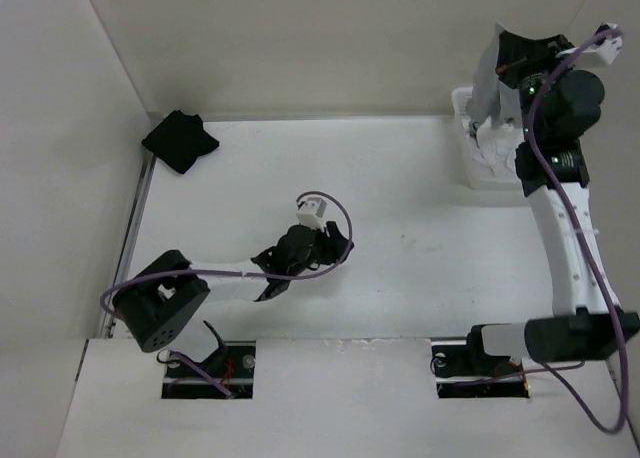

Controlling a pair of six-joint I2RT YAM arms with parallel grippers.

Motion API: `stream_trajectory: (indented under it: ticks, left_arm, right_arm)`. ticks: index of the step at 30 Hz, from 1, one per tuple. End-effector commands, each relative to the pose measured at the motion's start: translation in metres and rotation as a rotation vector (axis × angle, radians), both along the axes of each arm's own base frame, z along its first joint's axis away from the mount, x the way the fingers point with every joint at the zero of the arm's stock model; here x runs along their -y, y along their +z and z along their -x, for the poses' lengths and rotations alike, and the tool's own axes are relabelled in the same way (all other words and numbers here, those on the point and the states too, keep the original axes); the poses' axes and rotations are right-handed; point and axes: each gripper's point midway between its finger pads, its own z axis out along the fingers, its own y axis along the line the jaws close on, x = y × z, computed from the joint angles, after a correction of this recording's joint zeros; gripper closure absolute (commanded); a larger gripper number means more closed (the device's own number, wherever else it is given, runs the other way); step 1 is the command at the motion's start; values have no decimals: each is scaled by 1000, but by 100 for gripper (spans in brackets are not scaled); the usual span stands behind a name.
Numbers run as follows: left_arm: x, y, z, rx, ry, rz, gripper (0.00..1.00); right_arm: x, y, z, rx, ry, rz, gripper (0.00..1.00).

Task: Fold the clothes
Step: Move the tank top to the center of the board

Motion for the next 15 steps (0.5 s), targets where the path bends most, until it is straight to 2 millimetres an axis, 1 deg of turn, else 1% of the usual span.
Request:
stream_trajectory:
  ticks: [1, 2, 3, 4, 5, 6, 7, 8, 9, 10, 11, 13, 14, 15]
  left_arm:
    - [-40, 51, -25, 61, 161, 162, 54]
    - [-56, 56, -29, 63, 212, 176, 54]
    - [-67, 58, -32, 62, 245, 184, 54]
    - [-79, 61, -34, 64, 279, 190, 54]
    - [-93, 65, -36, 67, 318, 201, 54]
    - [-105, 70, -36, 73, 350, 218, 54]
    - [-111, 72, -36, 77, 366, 223, 54]
    - [-131, 77, -37, 88, 414, 235, 53]
    - [-142, 80, -36, 92, 444, 240, 53]
    - [-152, 82, -36, 93, 469, 241, 53]
    - [-161, 83, -36, 94, 492, 240, 52]
    - [-174, 82, -36, 93, 522, 238, 51]
    - [-178, 82, -35, 89, 531, 239, 51]
    - [-181, 82, -34, 87, 537, 240, 51]
  right_arm:
    - [-69, 152, 135, 420, 170, 66, 100]
    - [-82, 174, 165, 486, 211, 82, 100]
    - [-93, 185, 184, 522, 247, 91, 100]
    - [-100, 192, 198, 544, 275, 97, 100]
    - [-108, 194, 206, 551, 303, 107, 100]
    - [-115, 191, 208, 547, 324, 118, 100]
    - [-121, 185, 206, 532, 340, 122, 100]
    - [-138, 155, 185, 461, 378, 132, 100]
    - [-144, 137, 172, 418, 389, 130, 100]
    - [-153, 115, 155, 368, 407, 125, 100]
    - [-165, 80, 131, 299, 433, 119, 100]
    - [-190, 21, 96, 192, 499, 110, 100]
    - [-198, -1, 83, 153, 520, 104, 100]
    - [-211, -30, 67, 105, 552, 103, 99]
